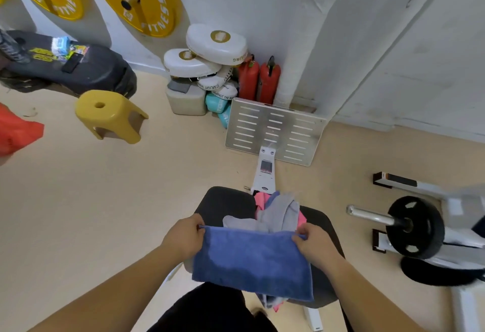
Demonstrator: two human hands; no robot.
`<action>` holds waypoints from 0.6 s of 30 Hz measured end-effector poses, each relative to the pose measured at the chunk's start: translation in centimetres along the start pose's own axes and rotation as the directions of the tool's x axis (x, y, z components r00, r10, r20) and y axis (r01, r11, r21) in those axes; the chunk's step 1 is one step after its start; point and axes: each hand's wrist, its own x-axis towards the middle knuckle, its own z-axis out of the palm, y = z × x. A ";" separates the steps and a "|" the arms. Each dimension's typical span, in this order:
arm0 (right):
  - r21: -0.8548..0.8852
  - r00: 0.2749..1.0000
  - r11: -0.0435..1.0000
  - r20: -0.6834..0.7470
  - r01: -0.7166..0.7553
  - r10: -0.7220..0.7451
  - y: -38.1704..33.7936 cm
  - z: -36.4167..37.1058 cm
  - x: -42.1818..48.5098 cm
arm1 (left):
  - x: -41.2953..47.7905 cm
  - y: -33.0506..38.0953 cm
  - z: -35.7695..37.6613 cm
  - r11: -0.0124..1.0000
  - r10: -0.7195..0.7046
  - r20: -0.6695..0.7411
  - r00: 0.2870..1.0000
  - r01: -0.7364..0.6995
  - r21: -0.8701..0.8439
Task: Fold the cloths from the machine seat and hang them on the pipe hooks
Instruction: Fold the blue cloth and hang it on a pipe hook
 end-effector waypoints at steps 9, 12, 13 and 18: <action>-0.065 0.988 0.997 0.151 0.037 -0.027 0.7 -0.2 1.7 | 0.8 0.3 -0.8 0.948 0.240 0.086 0.967 -0.253 0.193; -0.037 0.996 0.997 0.060 0.063 -0.060 1.3 0.0 1.1 | 0.6 0.7 -0.8 0.960 0.215 0.098 0.972 -0.229 0.162; -0.020 0.997 0.997 0.046 0.070 -0.069 1.6 0.1 0.7 | 0.5 0.8 -0.7 0.967 0.195 0.094 0.976 -0.207 0.145; 0.108 0.995 0.989 0.007 0.097 -0.099 2.5 1.1 -2.3 | -0.6 0.5 0.6 0.971 0.126 0.067 0.990 -0.137 0.196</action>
